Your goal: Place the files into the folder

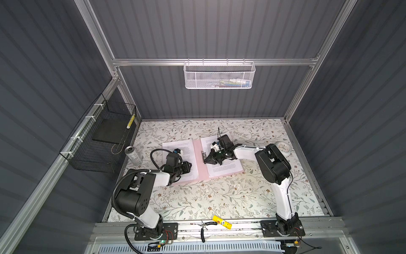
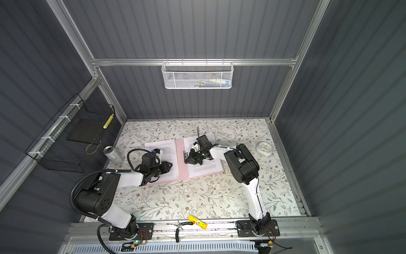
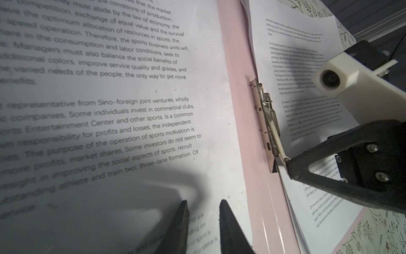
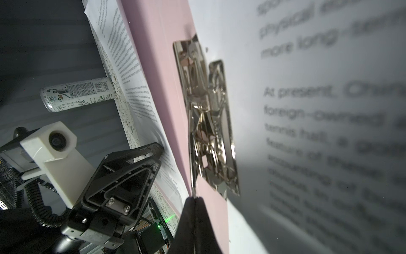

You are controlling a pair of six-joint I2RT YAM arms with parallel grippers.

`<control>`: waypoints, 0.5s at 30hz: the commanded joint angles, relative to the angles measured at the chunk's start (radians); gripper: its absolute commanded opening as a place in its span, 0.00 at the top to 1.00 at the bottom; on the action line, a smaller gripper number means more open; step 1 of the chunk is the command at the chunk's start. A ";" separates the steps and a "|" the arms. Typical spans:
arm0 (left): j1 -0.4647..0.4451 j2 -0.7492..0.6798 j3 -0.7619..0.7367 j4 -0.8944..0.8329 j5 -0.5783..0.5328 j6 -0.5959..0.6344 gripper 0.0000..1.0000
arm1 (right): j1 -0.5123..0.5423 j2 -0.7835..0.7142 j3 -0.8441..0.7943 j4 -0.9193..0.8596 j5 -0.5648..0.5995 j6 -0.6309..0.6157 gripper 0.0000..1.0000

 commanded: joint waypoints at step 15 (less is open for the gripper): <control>0.009 0.035 0.014 -0.055 0.007 0.008 0.73 | -0.045 0.122 -0.059 -0.103 0.162 0.067 1.00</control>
